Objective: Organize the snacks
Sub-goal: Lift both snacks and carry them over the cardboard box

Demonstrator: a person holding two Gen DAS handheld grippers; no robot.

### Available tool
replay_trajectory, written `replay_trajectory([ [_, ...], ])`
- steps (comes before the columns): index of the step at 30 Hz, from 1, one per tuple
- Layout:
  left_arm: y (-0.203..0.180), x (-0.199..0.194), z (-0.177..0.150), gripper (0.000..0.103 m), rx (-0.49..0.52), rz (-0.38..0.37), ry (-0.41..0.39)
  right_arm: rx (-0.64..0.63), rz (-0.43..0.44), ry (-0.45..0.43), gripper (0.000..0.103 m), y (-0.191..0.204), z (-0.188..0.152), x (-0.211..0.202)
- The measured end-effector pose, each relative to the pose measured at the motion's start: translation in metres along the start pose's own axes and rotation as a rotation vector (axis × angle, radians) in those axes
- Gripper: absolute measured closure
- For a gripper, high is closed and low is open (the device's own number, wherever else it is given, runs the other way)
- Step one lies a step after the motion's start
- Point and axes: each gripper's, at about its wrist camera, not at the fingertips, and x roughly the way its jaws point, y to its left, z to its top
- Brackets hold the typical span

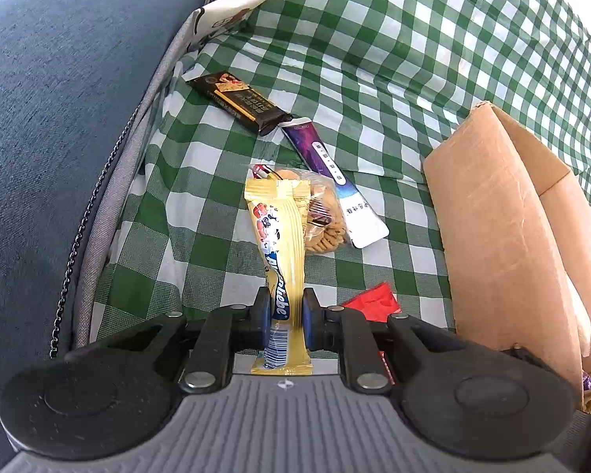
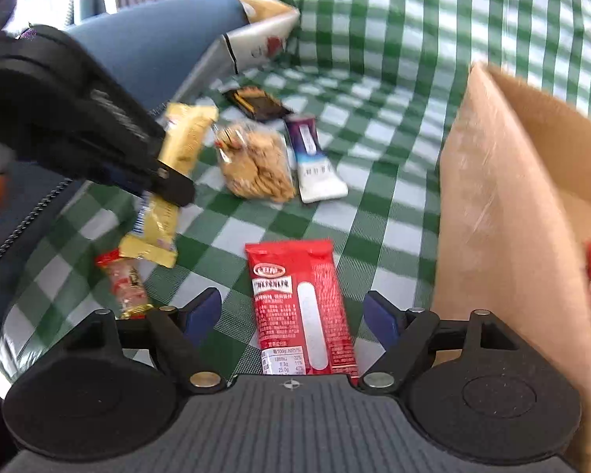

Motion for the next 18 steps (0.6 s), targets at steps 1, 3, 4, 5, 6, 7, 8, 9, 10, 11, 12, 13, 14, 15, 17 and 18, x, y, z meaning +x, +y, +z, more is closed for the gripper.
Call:
replay_trajectory([
  [1, 0.001, 0.001, 0.0, 0.086, -0.004, 0.0, 0.001, 0.014, 0.004, 0.013, 0.022, -0.001, 0.0, 0.004],
  [3, 0.001, 0.002, 0.001, 0.086, -0.007, 0.0, 0.004, 0.045, 0.013, 0.047, 0.024, -0.004, 0.0, 0.012],
  [4, 0.001, 0.002, 0.001, 0.086, -0.008, 0.001, 0.005, 0.067, 0.016, 0.055, 0.027, -0.007, -0.001, 0.014],
  [5, 0.001, 0.003, 0.002, 0.086, -0.008, 0.001, 0.005, 0.075, 0.009, 0.039, 0.036, -0.008, -0.001, 0.013],
  [6, 0.001, 0.003, 0.002, 0.086, -0.011, 0.002, 0.006, 0.073, 0.007, 0.032, 0.05, -0.008, 0.0, 0.012],
  [7, 0.001, 0.003, 0.002, 0.086, -0.013, 0.003, 0.005, 0.08, 0.02, 0.025, 0.052, -0.009, 0.001, 0.01],
  [8, 0.001, 0.002, 0.002, 0.086, -0.013, 0.004, 0.003, 0.099, 0.042, 0.012, 0.056, -0.011, 0.002, 0.007],
  [9, 0.0, 0.002, 0.002, 0.086, -0.014, 0.005, -0.001, 0.106, 0.048, -0.003, 0.058, -0.011, 0.002, 0.004],
  [10, -0.001, 0.0, 0.001, 0.086, -0.014, 0.007, -0.008, 0.098, 0.041, -0.023, 0.058, -0.01, 0.003, 0.0],
  [11, -0.001, -0.002, 0.001, 0.086, -0.015, 0.007, -0.016, 0.084, 0.036, -0.047, 0.059, -0.008, 0.004, -0.006],
  [12, -0.001, -0.004, 0.001, 0.086, -0.015, 0.007, -0.026, 0.077, 0.035, -0.067, 0.06, -0.006, 0.005, -0.011],
  [13, -0.002, -0.006, 0.001, 0.086, -0.016, 0.007, -0.036, 0.075, 0.037, -0.089, 0.06, -0.005, 0.008, -0.018],
  [14, -0.002, -0.008, 0.001, 0.086, -0.017, 0.005, -0.048, 0.072, 0.041, -0.114, 0.06, -0.005, 0.01, -0.026],
  [15, -0.003, -0.011, 0.001, 0.086, -0.02, 0.002, -0.062, 0.067, 0.044, -0.138, 0.06, -0.003, 0.012, -0.034],
  [17, -0.003, -0.018, 0.001, 0.086, -0.023, -0.002, -0.092, 0.056, 0.047, -0.188, 0.06, -0.005, 0.019, -0.052],
  [18, -0.004, -0.021, 0.001, 0.086, -0.024, -0.004, -0.107, 0.053, 0.052, -0.21, 0.06, -0.007, 0.023, -0.061],
])
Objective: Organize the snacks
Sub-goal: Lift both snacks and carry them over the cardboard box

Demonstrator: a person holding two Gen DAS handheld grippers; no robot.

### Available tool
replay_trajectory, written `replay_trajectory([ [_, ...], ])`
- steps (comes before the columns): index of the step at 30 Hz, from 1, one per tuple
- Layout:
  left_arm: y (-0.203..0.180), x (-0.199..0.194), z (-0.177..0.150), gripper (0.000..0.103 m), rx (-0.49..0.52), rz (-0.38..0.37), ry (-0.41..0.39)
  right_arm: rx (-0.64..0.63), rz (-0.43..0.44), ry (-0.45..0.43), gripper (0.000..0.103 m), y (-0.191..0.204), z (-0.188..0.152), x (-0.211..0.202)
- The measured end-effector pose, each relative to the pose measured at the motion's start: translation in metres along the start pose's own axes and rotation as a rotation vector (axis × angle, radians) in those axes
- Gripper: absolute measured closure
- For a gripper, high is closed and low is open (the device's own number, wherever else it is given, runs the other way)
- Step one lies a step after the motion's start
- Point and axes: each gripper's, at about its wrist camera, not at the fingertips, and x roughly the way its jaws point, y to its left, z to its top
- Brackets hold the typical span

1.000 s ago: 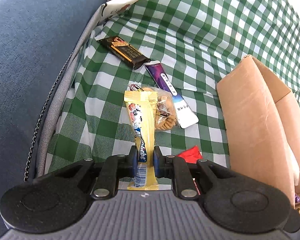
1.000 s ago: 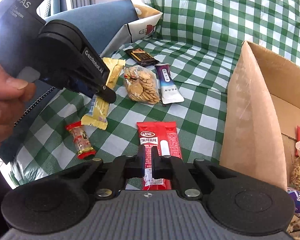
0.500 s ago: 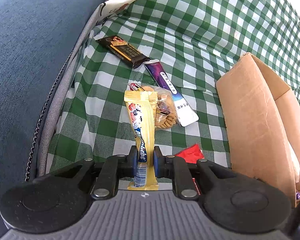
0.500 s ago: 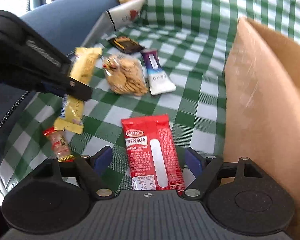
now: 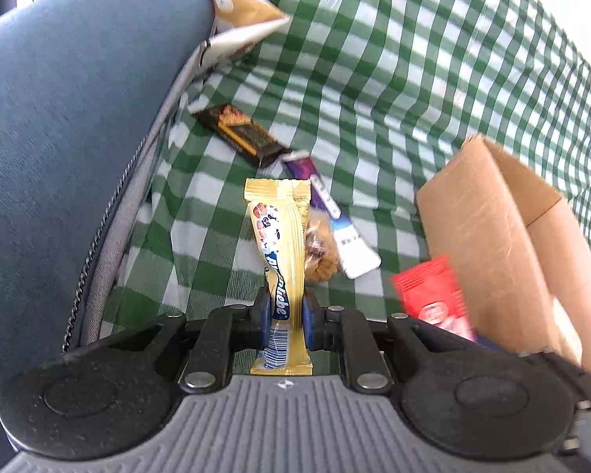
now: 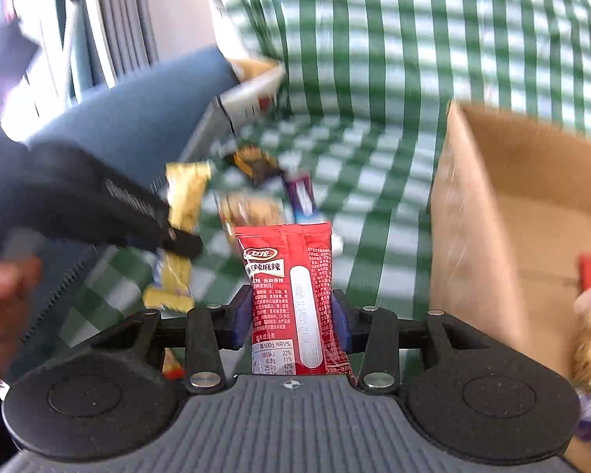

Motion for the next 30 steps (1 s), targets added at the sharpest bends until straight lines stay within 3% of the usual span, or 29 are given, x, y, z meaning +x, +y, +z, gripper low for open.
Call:
replay_trajectory([
  [9, -0.017, -0.024, 0.002, 0.086, 0.015, -0.038, -0.128, 0.057, 0.025, -0.213, 0.06, -0.053, 0.037, -0.08],
  [14, -0.035, -0.028, 0.003, 0.086, 0.05, -0.044, -0.171, 0.029, -0.039, -0.293, 0.06, -0.091, 0.037, -0.102],
  [20, -0.055, -0.028, 0.003, 0.086, 0.08, -0.068, -0.218, 0.153, -0.115, -0.25, 0.06, -0.137, 0.02, -0.088],
  [30, -0.098, -0.041, -0.005, 0.086, 0.113, -0.139, -0.348, 0.142, -0.164, -0.288, 0.06, -0.146, 0.01, -0.107],
])
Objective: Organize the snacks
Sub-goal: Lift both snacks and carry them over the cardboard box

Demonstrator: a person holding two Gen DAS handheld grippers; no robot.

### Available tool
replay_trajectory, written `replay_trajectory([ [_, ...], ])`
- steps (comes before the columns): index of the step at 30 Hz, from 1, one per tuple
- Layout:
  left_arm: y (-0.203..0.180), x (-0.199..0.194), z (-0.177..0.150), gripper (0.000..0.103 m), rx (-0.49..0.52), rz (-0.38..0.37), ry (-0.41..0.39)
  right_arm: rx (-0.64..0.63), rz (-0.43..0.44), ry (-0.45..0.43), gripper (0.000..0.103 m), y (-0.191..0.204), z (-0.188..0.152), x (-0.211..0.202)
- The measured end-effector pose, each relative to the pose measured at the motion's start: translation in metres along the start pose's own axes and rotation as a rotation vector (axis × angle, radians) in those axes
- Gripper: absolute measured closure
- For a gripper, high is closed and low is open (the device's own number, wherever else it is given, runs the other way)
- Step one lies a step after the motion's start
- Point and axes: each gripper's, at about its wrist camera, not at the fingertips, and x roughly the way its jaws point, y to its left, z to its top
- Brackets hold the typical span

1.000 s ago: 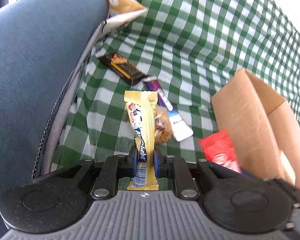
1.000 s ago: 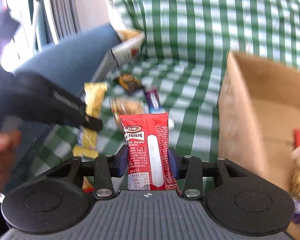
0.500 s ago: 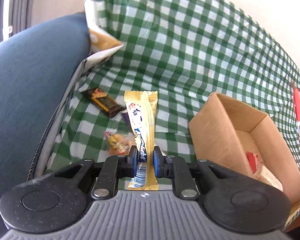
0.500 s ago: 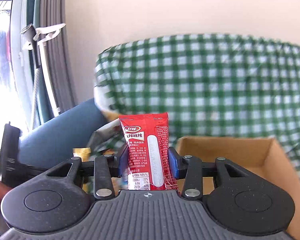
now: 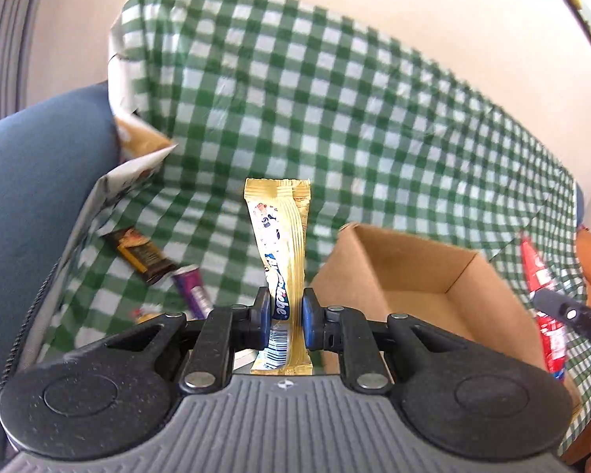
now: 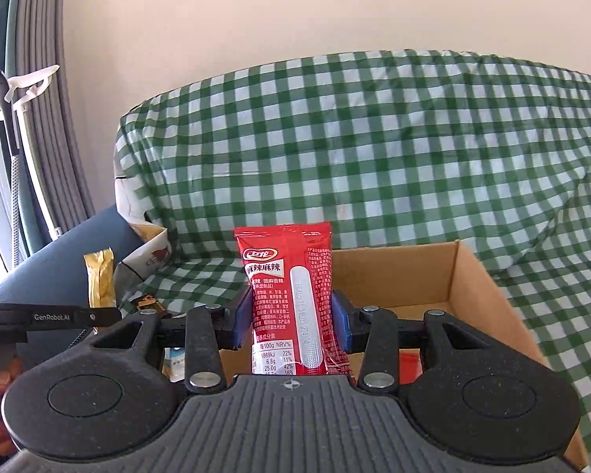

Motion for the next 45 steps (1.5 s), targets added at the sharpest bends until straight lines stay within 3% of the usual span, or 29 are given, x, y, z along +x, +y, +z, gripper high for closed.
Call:
replay_trajectory([
  [13, -0.054, 0.001, -0.006, 0.086, -0.018, -0.127, -0.077, -0.034, -0.077, 0.002, 0.059, -0.029, -0.005, -0.007],
  [27, -0.109, 0.012, -0.014, 0.086, 0.121, -0.251, -0.125, -0.042, -0.146, 0.013, 0.059, -0.042, -0.007, -0.004],
  [45, -0.142, 0.036, -0.02, 0.086, 0.156, -0.353, -0.093, -0.057, -0.199, 0.033, 0.059, -0.041, -0.007, 0.01],
])
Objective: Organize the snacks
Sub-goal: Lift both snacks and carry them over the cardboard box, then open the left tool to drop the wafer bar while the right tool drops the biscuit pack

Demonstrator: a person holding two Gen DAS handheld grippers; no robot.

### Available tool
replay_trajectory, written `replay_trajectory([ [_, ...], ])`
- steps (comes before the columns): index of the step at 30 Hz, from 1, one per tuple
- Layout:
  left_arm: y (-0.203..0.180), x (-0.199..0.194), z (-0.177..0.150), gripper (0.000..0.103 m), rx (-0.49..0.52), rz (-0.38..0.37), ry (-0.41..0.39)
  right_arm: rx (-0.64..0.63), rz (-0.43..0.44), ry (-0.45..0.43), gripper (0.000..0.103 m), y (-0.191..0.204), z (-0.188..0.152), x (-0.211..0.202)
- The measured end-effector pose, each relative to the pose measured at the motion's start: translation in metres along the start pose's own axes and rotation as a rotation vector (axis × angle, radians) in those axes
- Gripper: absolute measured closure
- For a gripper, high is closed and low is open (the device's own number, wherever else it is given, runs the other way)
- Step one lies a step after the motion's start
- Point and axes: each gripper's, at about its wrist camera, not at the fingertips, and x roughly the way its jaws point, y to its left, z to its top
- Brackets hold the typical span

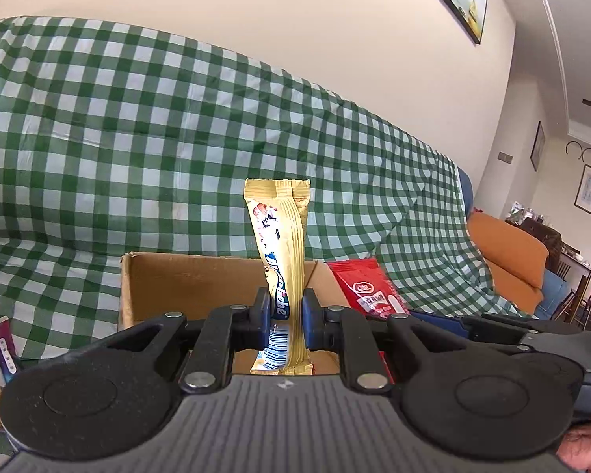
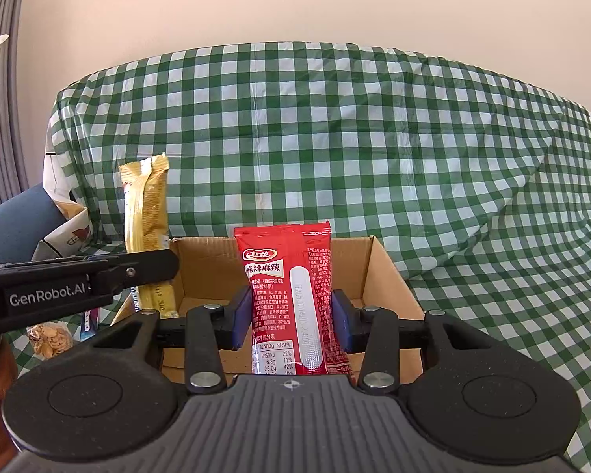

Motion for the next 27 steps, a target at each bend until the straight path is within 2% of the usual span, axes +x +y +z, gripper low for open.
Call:
replay_trajectory([
  [27, -0.005, 0.0089, -0.0021, 0.086, 0.013, -0.009, 0.014, 0.002, -0.028, 0.018, 0.058, -0.0002, 0.0, 0.0014],
])
